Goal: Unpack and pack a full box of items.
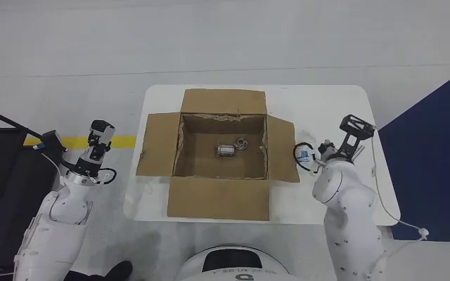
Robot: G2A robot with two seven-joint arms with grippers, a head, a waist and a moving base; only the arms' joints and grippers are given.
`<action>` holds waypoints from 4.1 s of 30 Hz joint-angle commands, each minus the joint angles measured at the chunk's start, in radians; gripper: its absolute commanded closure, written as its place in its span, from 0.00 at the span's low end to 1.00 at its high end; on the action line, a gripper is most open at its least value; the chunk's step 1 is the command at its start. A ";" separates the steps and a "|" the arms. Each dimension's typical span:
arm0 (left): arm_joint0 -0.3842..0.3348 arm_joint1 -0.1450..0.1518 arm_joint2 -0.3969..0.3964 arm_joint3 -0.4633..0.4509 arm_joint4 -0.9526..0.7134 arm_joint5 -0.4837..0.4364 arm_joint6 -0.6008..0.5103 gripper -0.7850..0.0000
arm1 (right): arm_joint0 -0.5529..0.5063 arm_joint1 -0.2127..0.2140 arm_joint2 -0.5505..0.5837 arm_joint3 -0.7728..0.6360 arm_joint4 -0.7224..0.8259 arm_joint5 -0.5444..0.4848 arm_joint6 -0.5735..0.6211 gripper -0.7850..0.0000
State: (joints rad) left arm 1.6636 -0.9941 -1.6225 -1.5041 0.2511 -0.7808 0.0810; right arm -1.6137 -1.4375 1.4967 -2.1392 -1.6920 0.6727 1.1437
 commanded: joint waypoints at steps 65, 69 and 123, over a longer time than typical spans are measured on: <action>0.000 0.000 0.000 0.000 0.000 0.000 0.000 0.00 | 0.282 -0.078 0.349 0.635 0.173 -0.112 -0.036 1.00; 0.000 0.000 0.000 0.000 0.000 0.000 0.000 0.00 | 0.276 -0.077 0.358 0.638 0.197 -0.116 -0.045 1.00; 0.000 0.000 0.000 0.000 0.000 0.000 0.000 0.00 | 0.406 -0.081 0.138 0.717 -0.022 -0.067 0.012 0.72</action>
State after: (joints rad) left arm 1.6636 -0.9941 -1.6225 -1.5041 0.2511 -0.7808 0.0810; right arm -1.2145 -1.5189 1.6360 -1.4338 -1.7042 0.6090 1.1453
